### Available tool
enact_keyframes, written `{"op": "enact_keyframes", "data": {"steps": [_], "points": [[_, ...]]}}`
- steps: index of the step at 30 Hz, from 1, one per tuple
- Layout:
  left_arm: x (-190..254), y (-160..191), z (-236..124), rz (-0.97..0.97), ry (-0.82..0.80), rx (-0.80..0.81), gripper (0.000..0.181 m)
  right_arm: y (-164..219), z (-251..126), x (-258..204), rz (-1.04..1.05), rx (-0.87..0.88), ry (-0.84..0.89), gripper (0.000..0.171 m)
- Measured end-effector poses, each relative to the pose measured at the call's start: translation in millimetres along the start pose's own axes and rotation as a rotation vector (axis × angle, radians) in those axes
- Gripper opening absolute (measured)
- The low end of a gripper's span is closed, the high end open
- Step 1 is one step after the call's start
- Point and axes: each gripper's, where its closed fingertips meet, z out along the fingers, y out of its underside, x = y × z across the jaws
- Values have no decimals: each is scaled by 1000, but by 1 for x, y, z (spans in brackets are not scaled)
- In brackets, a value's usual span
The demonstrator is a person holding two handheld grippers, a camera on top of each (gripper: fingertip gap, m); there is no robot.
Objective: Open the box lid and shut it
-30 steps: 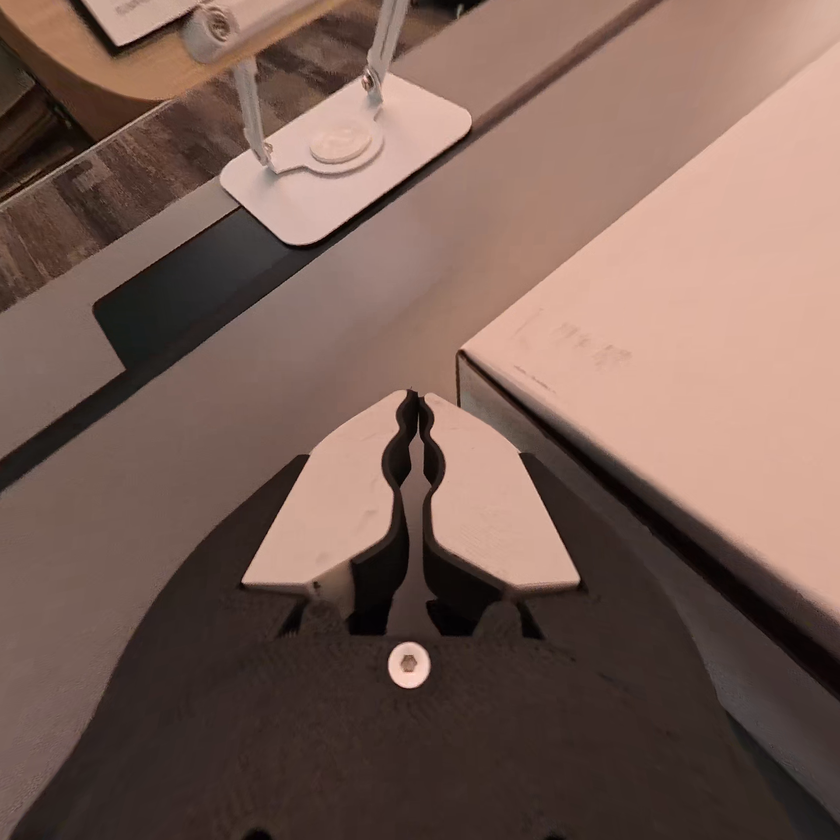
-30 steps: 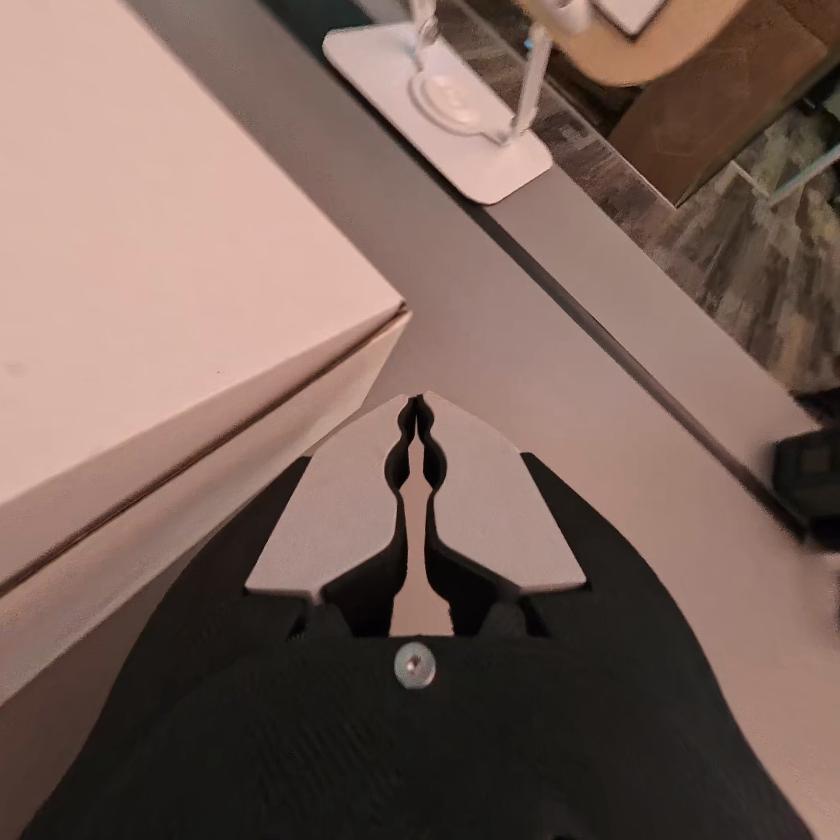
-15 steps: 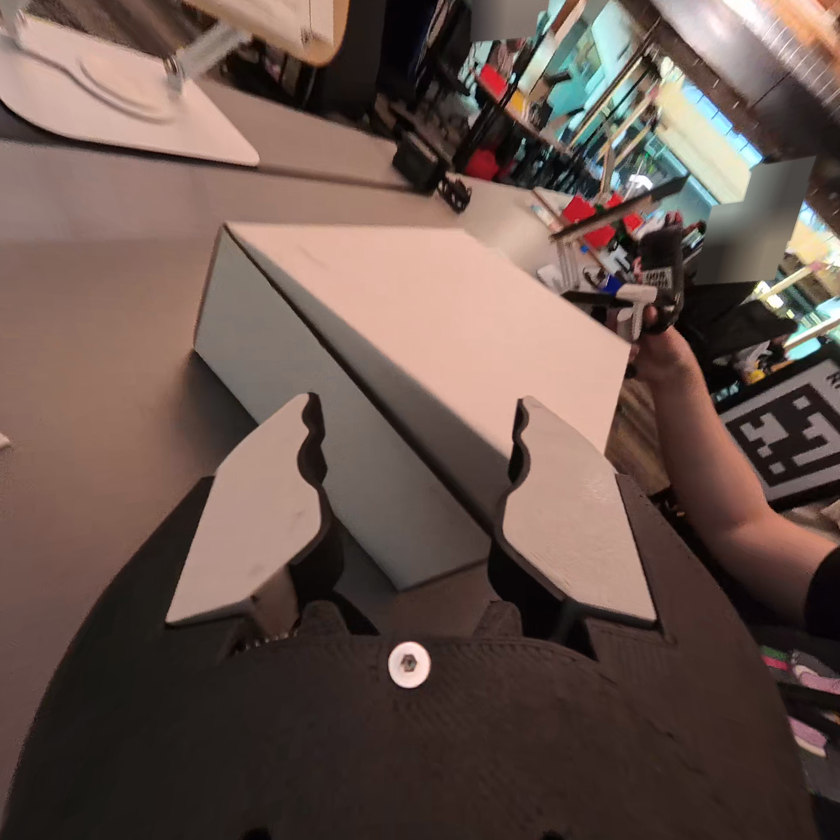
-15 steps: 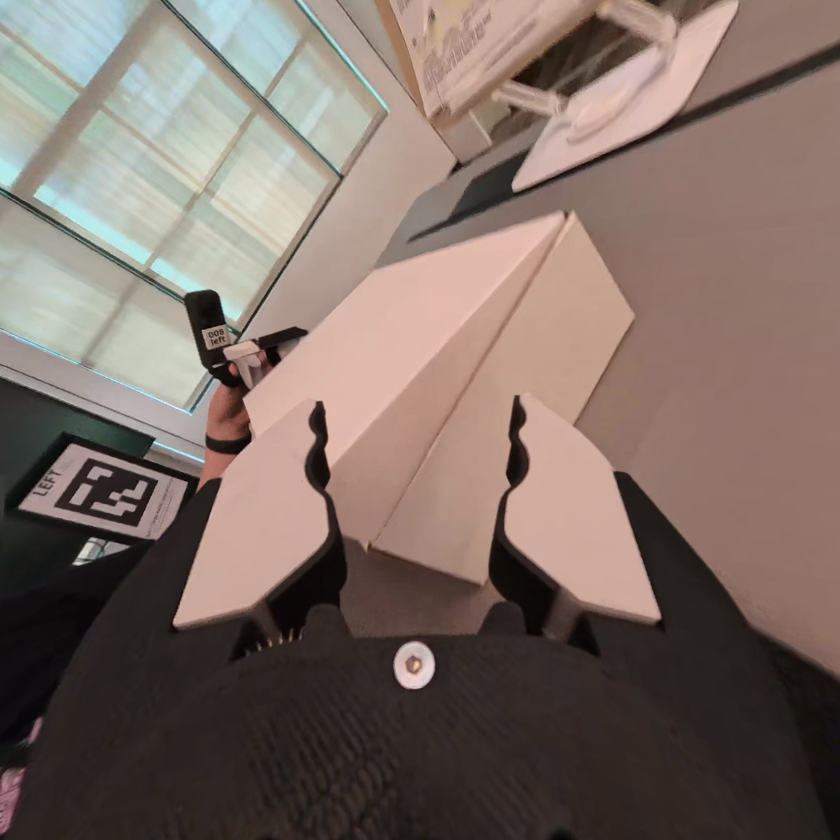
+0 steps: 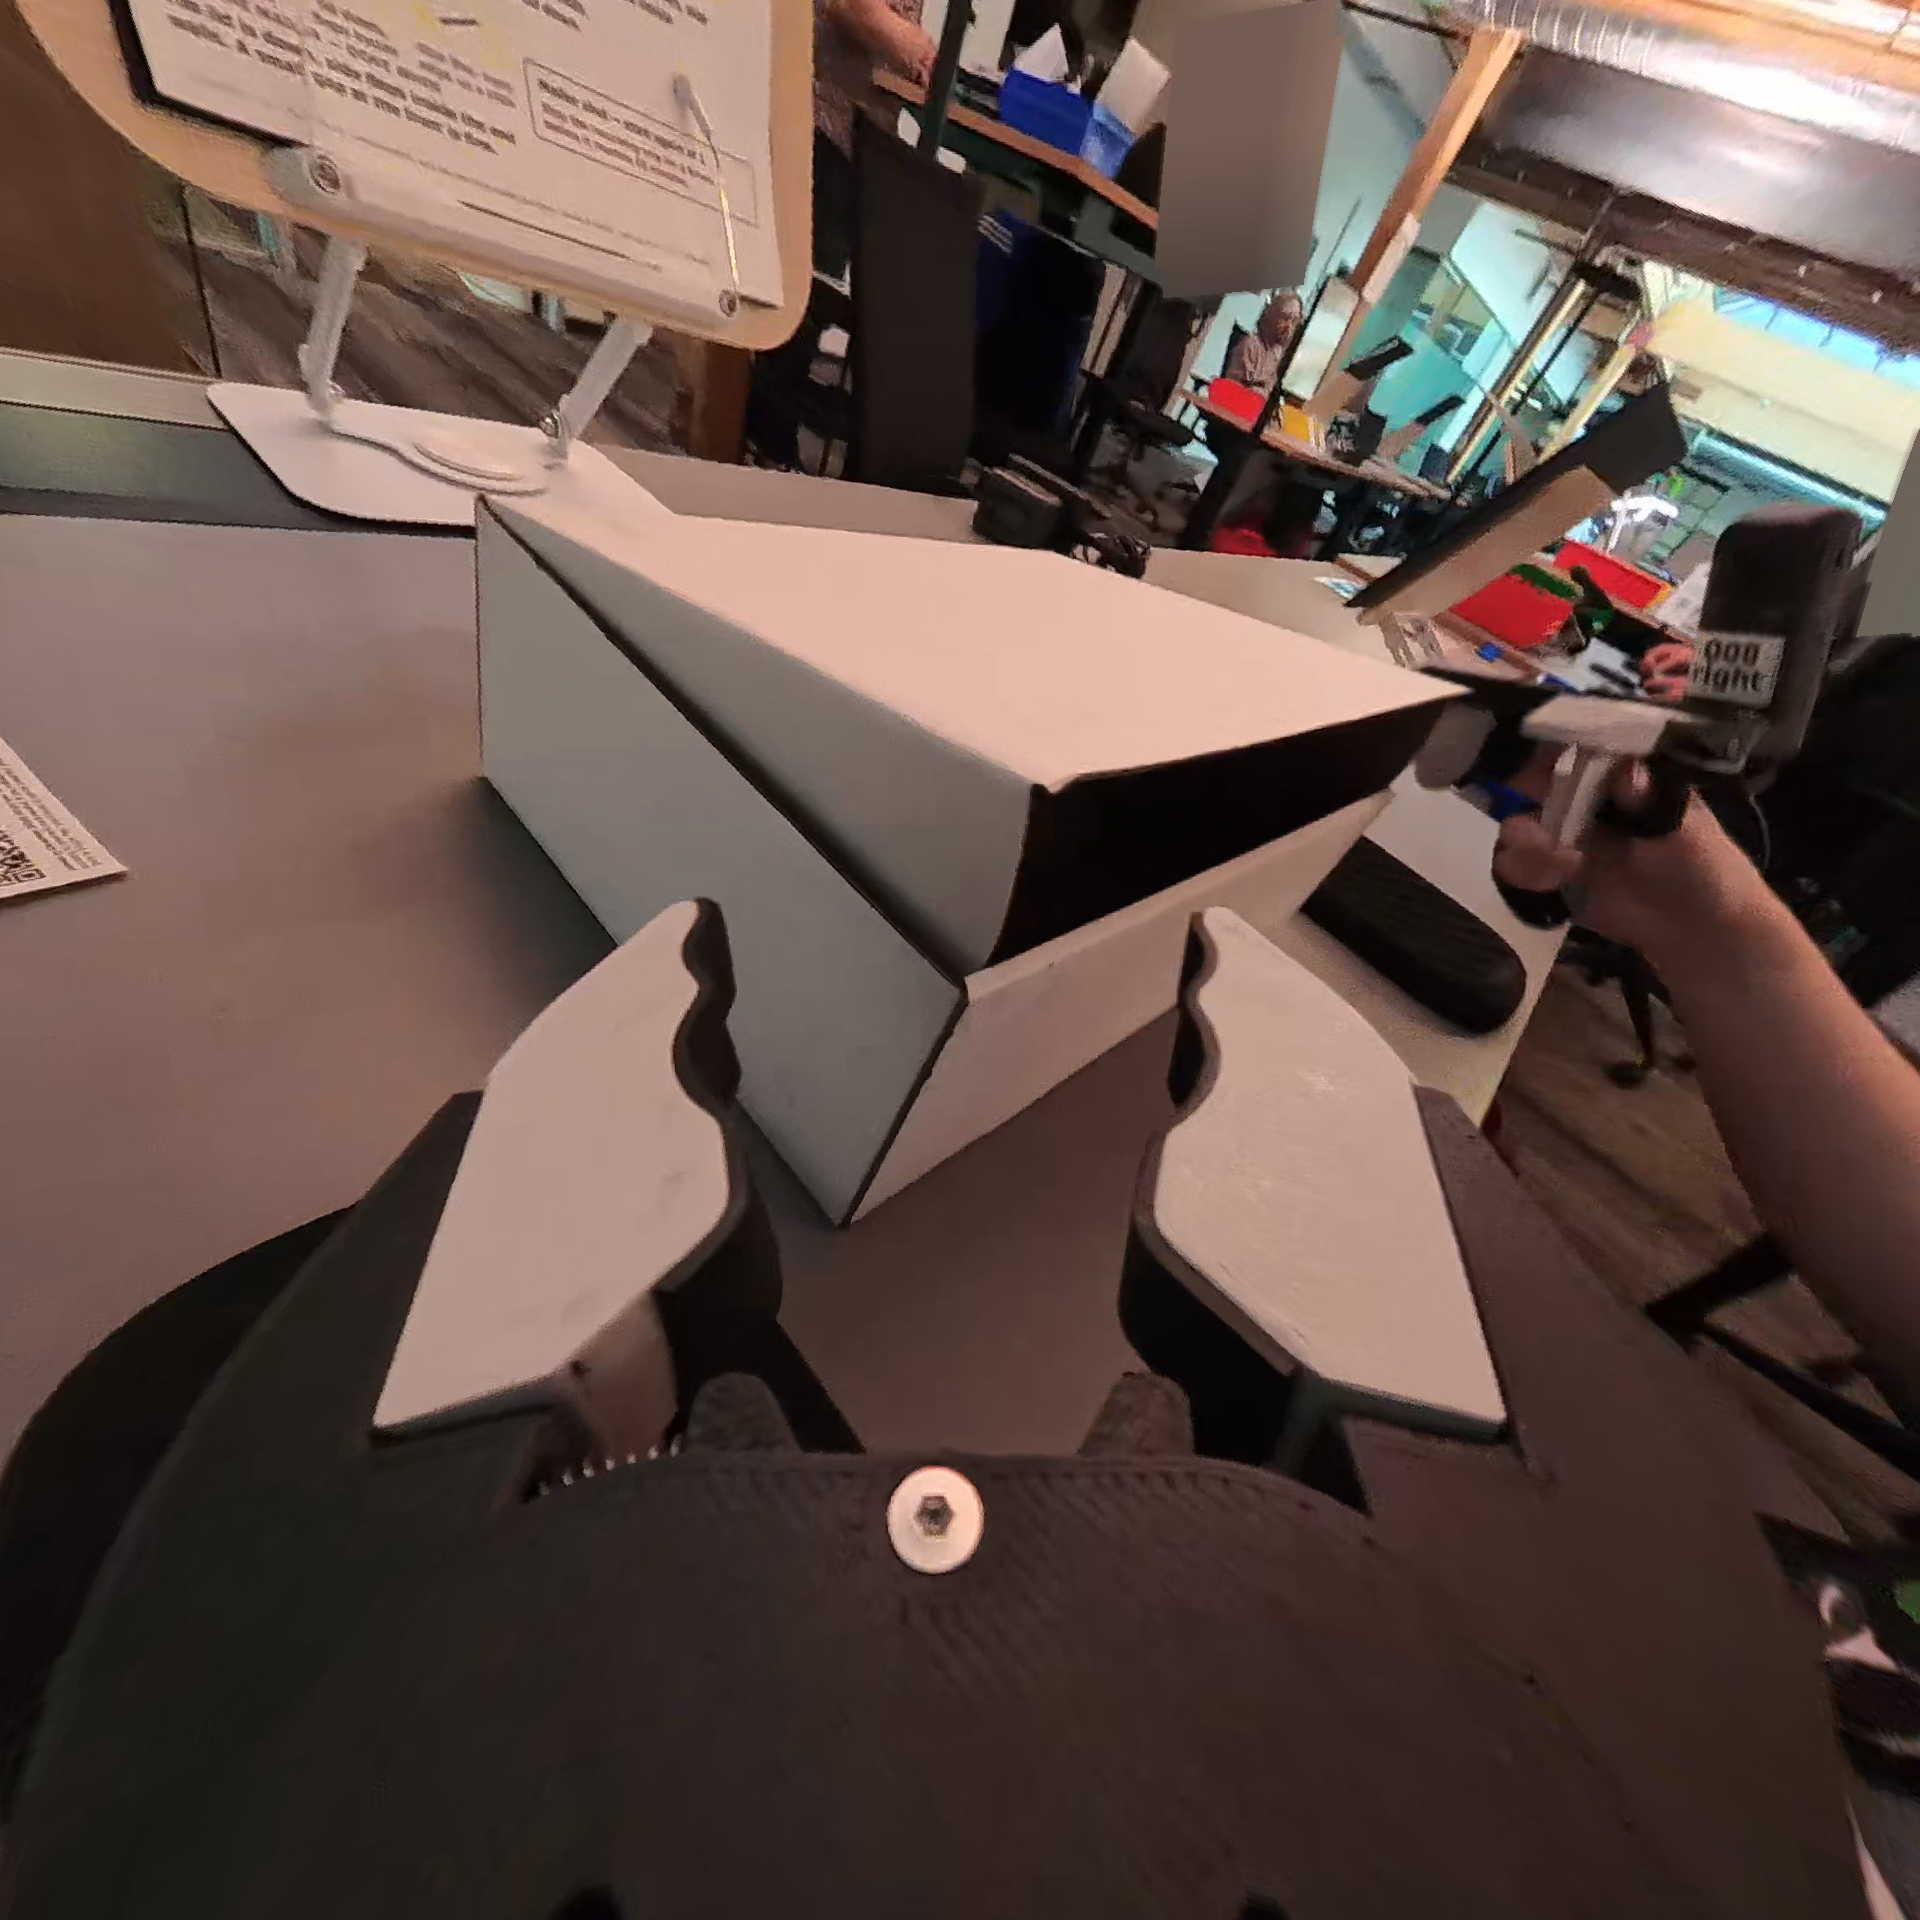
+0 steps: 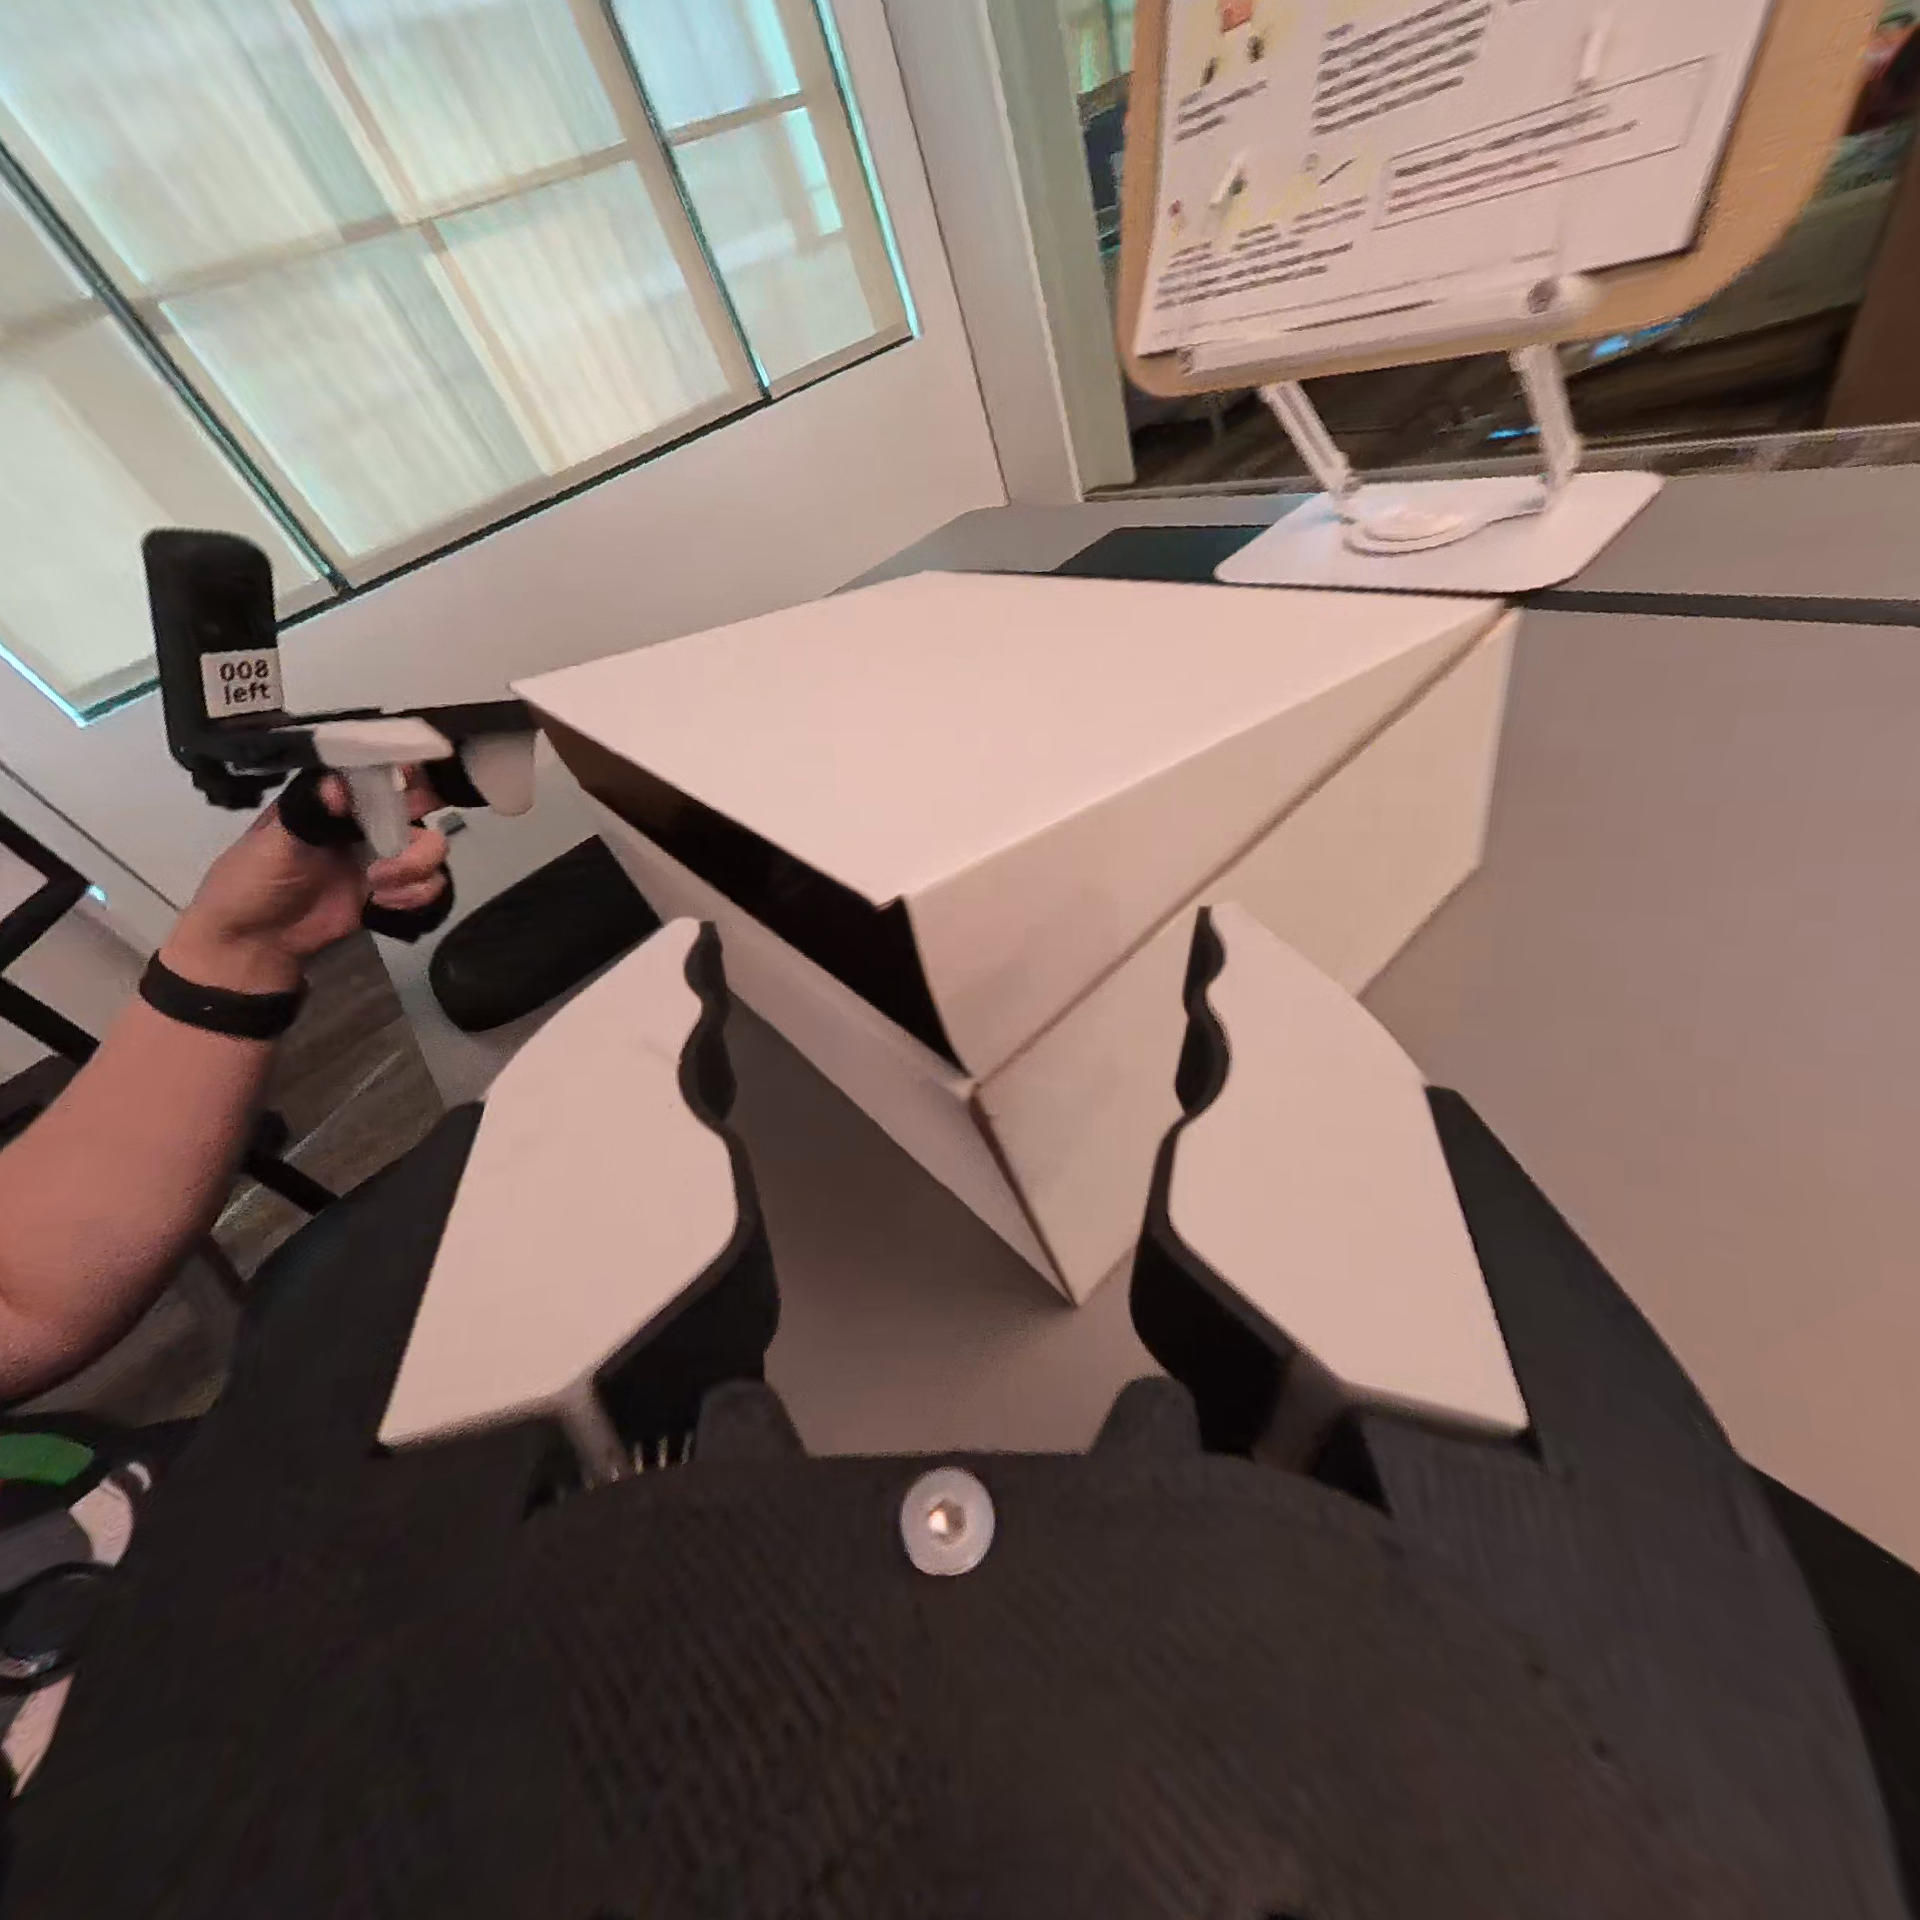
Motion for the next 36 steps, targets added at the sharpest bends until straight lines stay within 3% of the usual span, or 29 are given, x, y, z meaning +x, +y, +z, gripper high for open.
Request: {"op": "enact_keyframes", "data": {"steps": [6, 8, 10, 14, 17, 25, 30, 32, 36], "points": [[-5, 9, 20, 17, -44, -59, 69, 31, 38, 4, -71, -72, 71, 71], [-11, 9, 27, 72, -107, -69, 59, 30, 40, 7, -103, -73, 101, 70], [-12, 6, 31, 81, -123, -58, 36, 31, 38, 10, -131, -100, 133, 61], [-10, 5, 31, 63, -119, -66, 17, 28, 29, 21, -171, -118, 218, 44], [-13, 12, 30, 76, -138, -112, 16, 33, 28, 20, -151, -136, 196, 42], [-7, 16, 5, -16, -41, -54, 30, 28, 5, 7, -146, -96, 163, 52], [-18, -25, -27, -127, -27, 147, 61, -8, -19, 7, 132, 48, 62, 77], [-18, -38, -24, -214, 18, 159, 79, -21, -13, 10, 300, 66, -11, 82], [-21, -41, 3, -293, 43, 107, 89, -21, 10, 26, 435, 22, 10, 90]]}}
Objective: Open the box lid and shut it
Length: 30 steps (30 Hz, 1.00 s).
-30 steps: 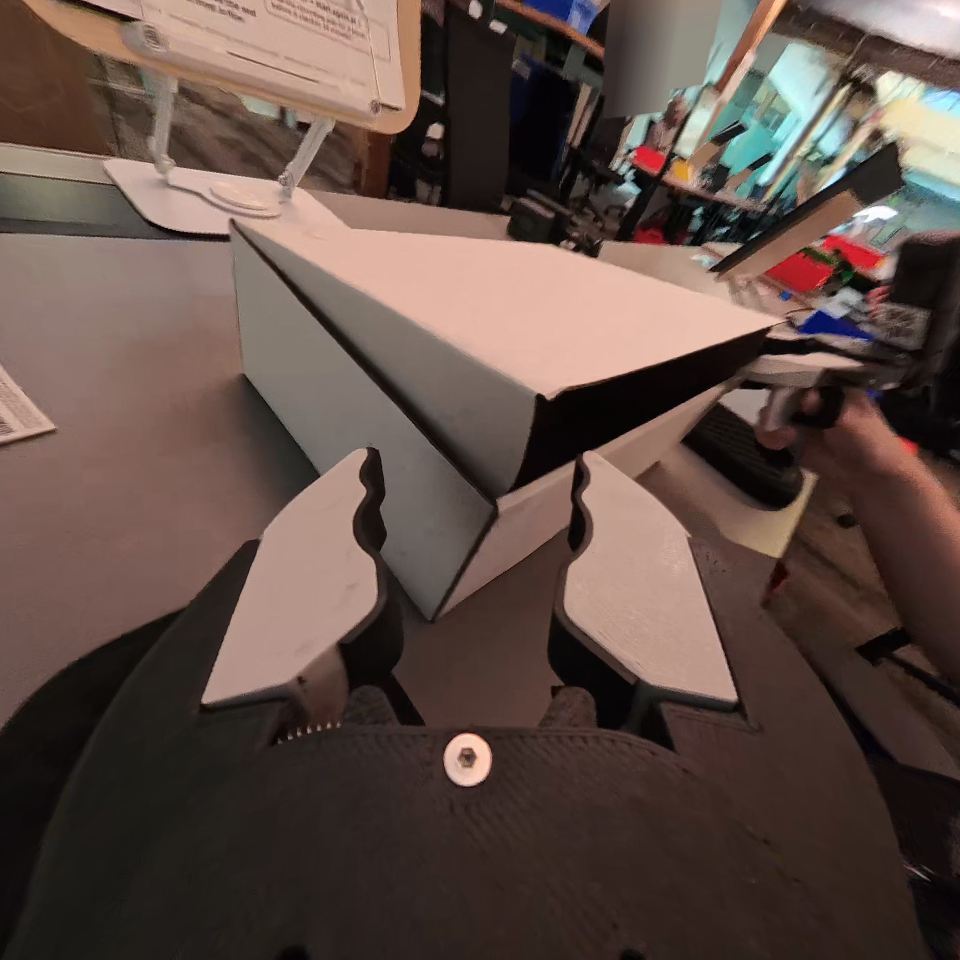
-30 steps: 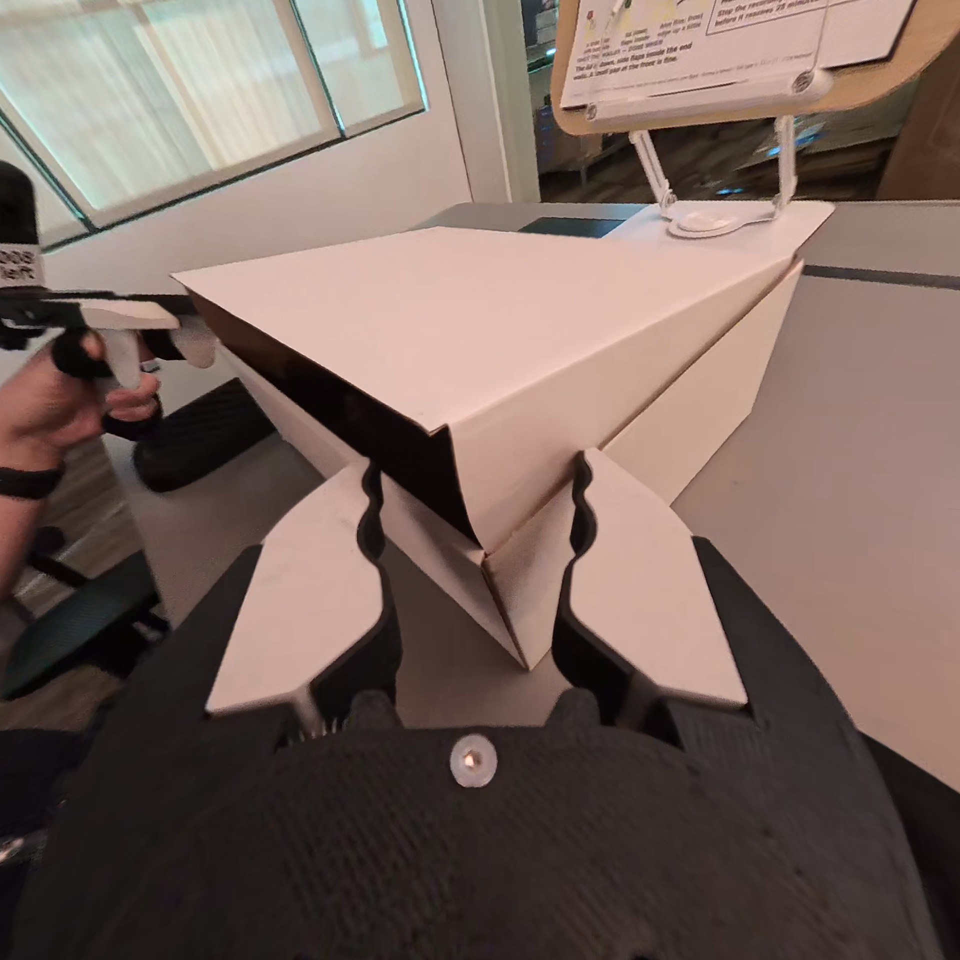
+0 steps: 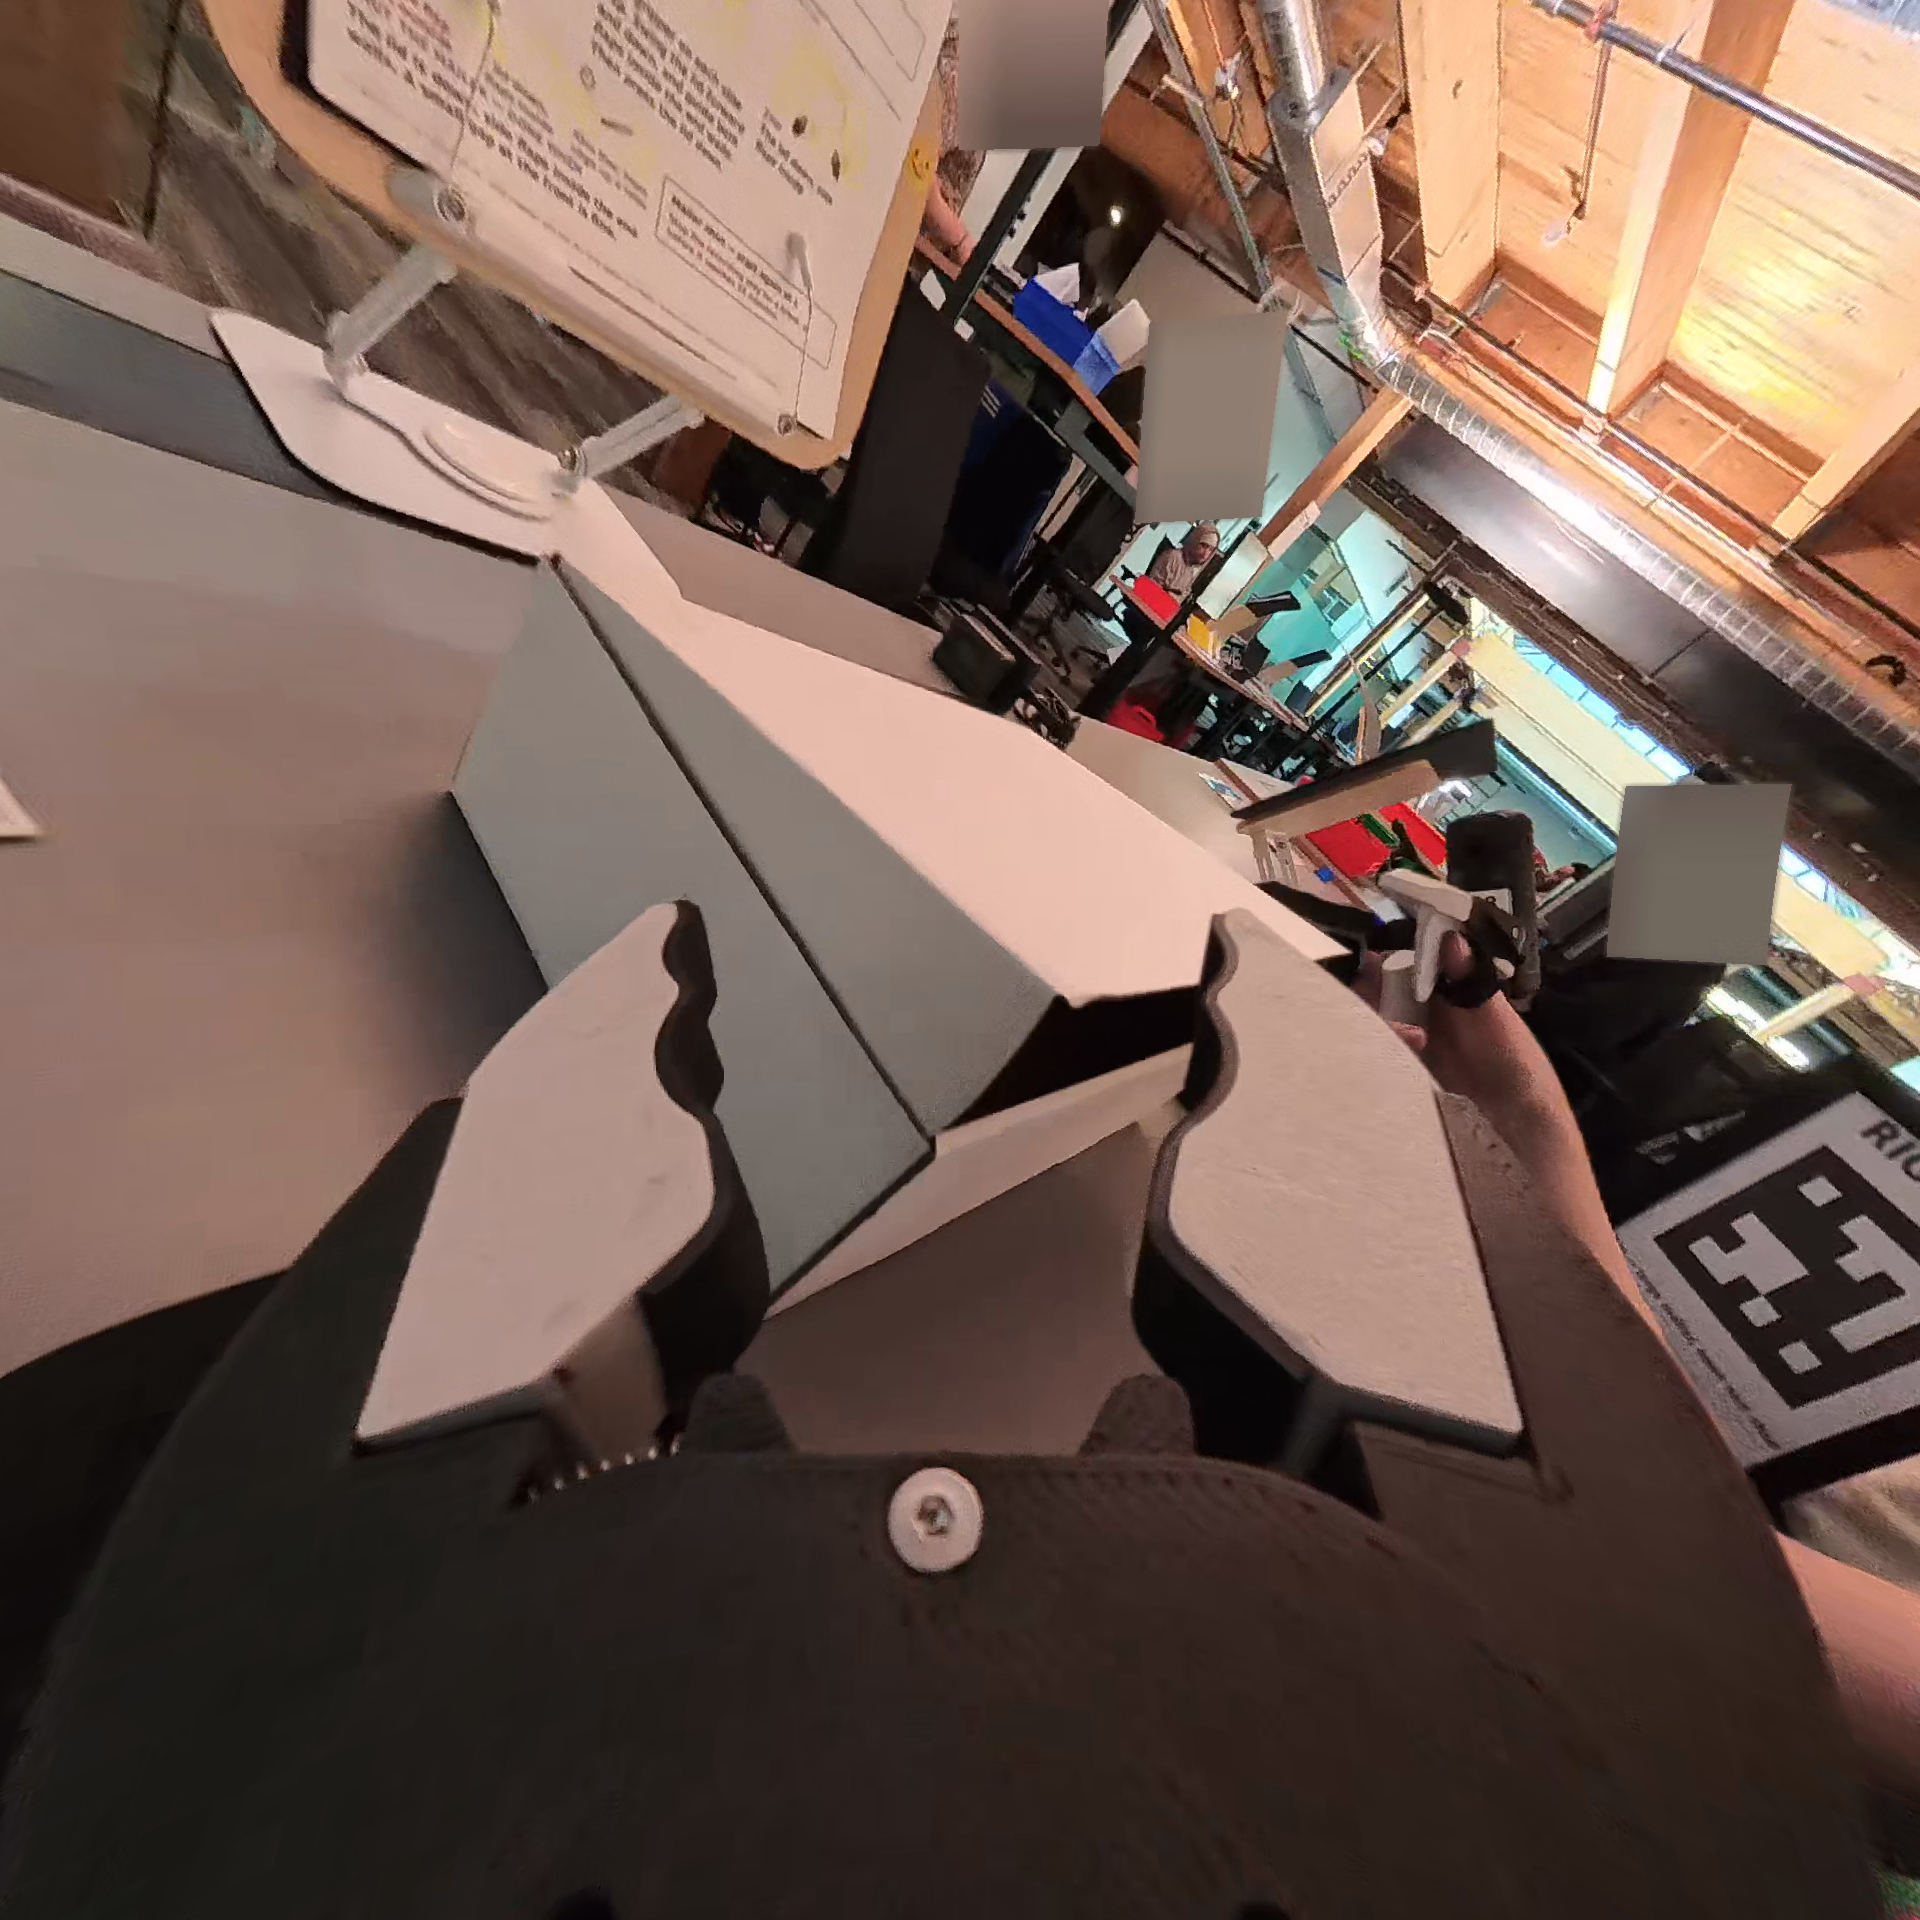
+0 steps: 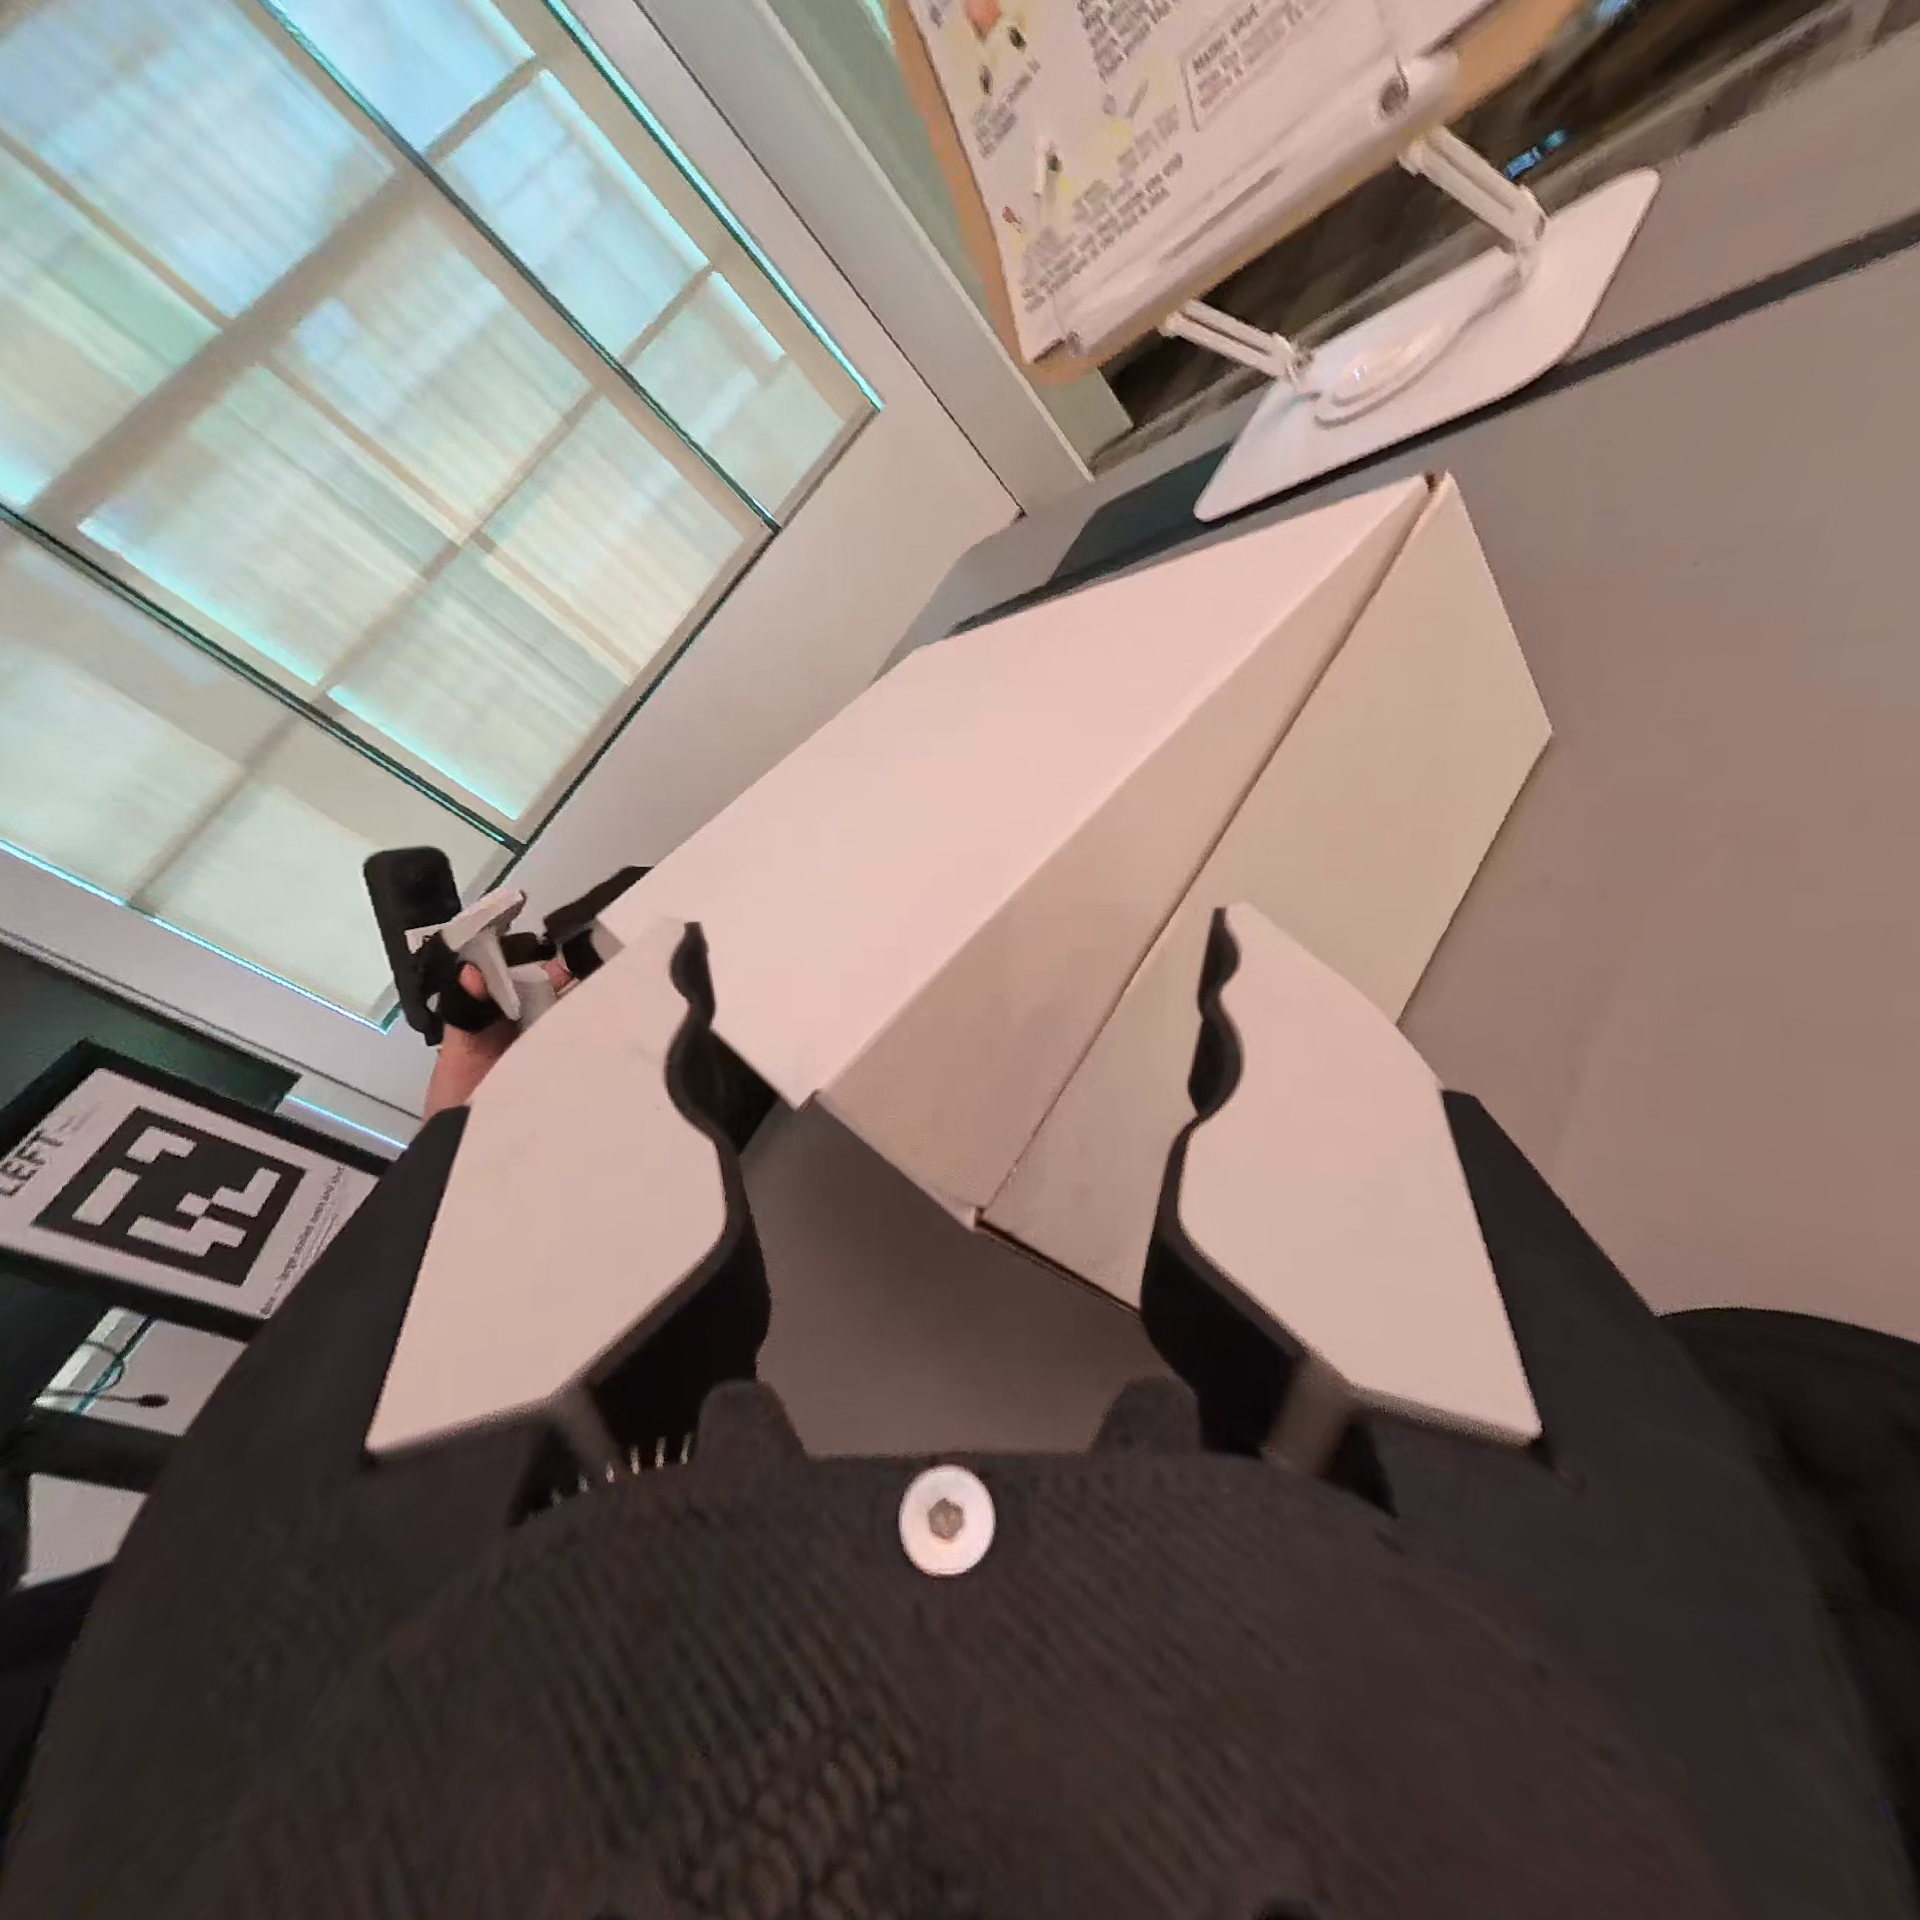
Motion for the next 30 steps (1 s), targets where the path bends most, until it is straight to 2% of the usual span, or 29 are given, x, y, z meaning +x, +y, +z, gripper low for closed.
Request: {"op": "enact_keyframes", "data": {"steps": [6, 13, 20, 24, 27, 30], "points": [[-13, 24, 30, -49, -21, -142, 90, 11, 25, 14, 86, -32, 30, 91], [-26, 39, 29, -54, -46, -215, 85, 26, 30, 20, 74, -99, 19, 91], [-22, 41, 27, -72, 4, -203, 77, 31, 28, 22, 33, -114, 16, 90], [-7, 32, 9, 25, 62, -115, 75, 18, 11, 8, -183, -12, -1, 90], [-4, 46, -3, 148, 42, -152, 75, 32, -4, 1, -405, 6, 24, 89], [1, 55, 3, 159, 77, -189, 69, 50, -5, 0, -500, -11, 18, 81]]}}
